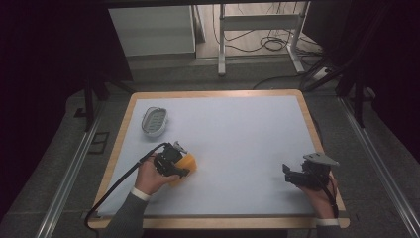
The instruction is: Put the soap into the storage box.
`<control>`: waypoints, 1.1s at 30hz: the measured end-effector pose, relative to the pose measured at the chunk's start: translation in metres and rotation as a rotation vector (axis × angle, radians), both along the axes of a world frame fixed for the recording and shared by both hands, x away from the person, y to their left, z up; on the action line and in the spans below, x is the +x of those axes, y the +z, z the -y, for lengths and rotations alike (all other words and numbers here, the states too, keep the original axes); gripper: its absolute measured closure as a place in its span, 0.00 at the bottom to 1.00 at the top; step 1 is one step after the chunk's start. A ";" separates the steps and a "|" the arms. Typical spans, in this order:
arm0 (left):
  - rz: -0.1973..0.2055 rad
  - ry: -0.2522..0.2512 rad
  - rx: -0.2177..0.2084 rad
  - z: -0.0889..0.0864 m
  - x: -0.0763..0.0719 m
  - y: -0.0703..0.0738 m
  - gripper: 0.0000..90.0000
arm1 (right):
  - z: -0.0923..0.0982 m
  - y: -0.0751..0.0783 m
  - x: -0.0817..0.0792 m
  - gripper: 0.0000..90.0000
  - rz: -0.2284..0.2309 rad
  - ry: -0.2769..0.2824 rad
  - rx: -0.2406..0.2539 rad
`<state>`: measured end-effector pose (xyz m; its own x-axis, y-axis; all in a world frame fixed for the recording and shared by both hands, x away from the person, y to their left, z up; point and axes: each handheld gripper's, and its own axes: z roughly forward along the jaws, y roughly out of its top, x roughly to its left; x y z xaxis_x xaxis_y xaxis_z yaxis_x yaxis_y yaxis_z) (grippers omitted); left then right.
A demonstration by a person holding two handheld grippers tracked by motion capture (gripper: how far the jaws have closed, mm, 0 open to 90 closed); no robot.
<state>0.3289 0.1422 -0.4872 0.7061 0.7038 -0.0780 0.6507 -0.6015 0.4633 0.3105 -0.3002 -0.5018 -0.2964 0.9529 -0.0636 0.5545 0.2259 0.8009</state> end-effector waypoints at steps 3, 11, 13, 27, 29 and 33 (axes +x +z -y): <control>0.003 0.003 -0.017 -0.004 0.001 0.004 0.67 | 0.001 0.000 0.000 0.05 0.000 -0.001 0.002; 0.033 0.034 -0.039 -0.016 0.002 0.015 0.67 | 0.001 0.001 0.000 0.05 0.002 -0.006 0.000; 0.037 0.039 -0.044 -0.018 0.002 0.017 0.67 | 0.001 0.000 0.000 0.05 0.000 -0.004 0.001; 0.055 0.063 -0.068 -0.027 0.004 0.025 0.67 | 0.002 0.000 0.000 0.05 -0.002 -0.007 -0.002; 0.057 0.068 -0.073 -0.028 0.004 0.026 0.67 | 0.002 0.000 0.000 0.05 -0.002 -0.006 -0.002; 0.063 0.074 -0.078 -0.031 0.005 0.028 0.67 | 0.002 0.000 0.000 0.05 -0.002 -0.008 -0.003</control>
<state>0.3338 0.1731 -0.4588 0.6577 0.7476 -0.0919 0.6600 -0.5133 0.5486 0.3103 -0.3018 -0.5017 -0.2893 0.9550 -0.0659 0.5581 0.2242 0.7989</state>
